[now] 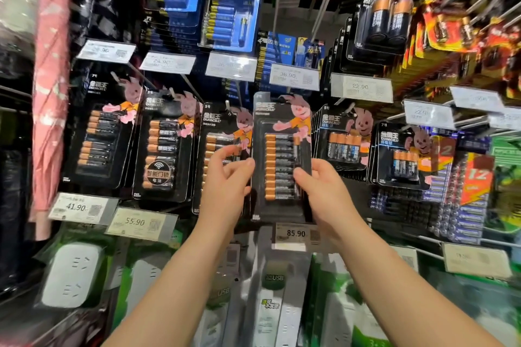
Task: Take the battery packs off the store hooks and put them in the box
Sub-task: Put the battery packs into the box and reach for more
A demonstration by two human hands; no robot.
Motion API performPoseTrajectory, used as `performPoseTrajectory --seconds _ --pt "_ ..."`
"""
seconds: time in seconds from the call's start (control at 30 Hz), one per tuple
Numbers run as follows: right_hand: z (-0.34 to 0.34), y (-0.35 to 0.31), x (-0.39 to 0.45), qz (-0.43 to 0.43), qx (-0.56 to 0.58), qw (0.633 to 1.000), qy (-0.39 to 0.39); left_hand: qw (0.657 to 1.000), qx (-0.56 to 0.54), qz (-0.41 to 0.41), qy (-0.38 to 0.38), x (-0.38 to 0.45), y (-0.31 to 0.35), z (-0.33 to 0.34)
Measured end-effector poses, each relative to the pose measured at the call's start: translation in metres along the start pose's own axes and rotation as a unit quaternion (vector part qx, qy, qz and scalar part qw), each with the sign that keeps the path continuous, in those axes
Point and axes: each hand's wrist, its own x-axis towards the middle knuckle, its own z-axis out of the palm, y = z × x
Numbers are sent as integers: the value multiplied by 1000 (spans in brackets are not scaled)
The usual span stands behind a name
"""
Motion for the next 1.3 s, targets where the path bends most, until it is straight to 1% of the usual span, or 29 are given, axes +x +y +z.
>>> performPoseTrajectory --seconds 0.1,0.2,0.43,0.53,0.63,0.7,0.8,0.87,0.93,1.03,1.1,1.17,1.2,1.27,1.3 --pt "-1 0 6 0 4 999 34 1000 -8 -9 -2 1 1 -3" --pt "1 -1 10 -3 3 999 53 1000 -3 -14 -3 -1 1 -4" --pt "7 11 18 57 -13 997 51 1000 10 -29 0 -11 -2 -1" --pt "0 13 18 60 -29 997 43 999 -1 -36 1 -16 -3 0" --pt "-14 13 13 56 -50 996 46 999 3 -45 -25 -28 -7 11" --pt "-27 17 5 71 -40 996 42 997 17 -57 -56 -39 -15 24" --pt "-54 26 -21 65 -39 996 54 990 19 -84 -107 -60 -34 47" --pt "-76 34 -46 58 -12 996 69 982 14 -112 -149 -79 -50 66" --pt "-99 47 -72 70 1 994 85 973 6 -137 -187 -99 -71 85" --pt "-134 81 -112 121 -15 987 108 956 6 -187 -226 -133 -107 116" --pt "-160 111 -147 171 -22 977 124 940 12 -233 -248 -163 -135 135" --pt "-184 143 -176 226 -24 965 133 919 23 -269 -287 -191 -163 153" --pt "-202 167 -204 274 -30 952 134 896 25 -324 -304 -221 -185 166" --pt "-213 187 -227 321 -21 936 144 879 45 -361 -309 -239 -203 170" --pt "-223 205 -247 353 -20 924 144 865 55 -386 -316 -259 -222 175"
